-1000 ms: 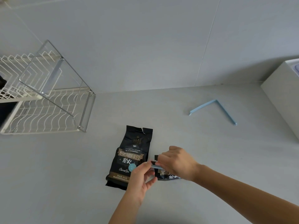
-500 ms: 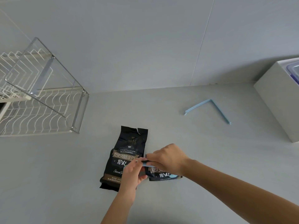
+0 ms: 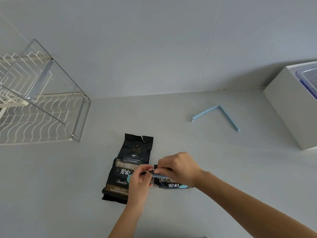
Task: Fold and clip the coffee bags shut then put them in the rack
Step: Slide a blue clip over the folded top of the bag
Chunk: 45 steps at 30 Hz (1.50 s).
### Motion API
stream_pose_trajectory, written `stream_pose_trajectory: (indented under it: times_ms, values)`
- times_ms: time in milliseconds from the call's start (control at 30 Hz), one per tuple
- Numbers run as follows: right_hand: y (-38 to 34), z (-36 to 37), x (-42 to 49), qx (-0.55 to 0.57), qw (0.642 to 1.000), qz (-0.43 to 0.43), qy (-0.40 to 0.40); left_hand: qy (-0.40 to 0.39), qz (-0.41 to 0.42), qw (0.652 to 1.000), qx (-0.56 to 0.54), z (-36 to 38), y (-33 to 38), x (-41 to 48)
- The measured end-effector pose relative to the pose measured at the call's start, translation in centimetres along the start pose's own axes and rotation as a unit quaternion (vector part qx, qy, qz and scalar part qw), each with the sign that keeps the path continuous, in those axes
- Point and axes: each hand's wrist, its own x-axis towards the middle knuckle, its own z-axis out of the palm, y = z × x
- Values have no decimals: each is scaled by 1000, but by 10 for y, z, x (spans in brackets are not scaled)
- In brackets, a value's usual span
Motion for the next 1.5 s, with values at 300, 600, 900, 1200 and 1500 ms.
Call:
stream_pose_trajectory:
  times_ms: [300,600,900,1200,1500]
  values:
    - [30,-8,-21,284,888,290,213,-63,354,861,360,11,49,-8]
    - [25,23,-36,442,727,403,338,-111,388,797,450,75,50,-13]
    - [26,39,-41,364,776,399,328,-85,401,818,403,61,36,-13]
    - [31,34,-51,350,772,429,310,-153,381,832,374,64,44,-13]
    - [-31,-2,-4,52,982,126,128,-22,102,992,77,8,26,14]
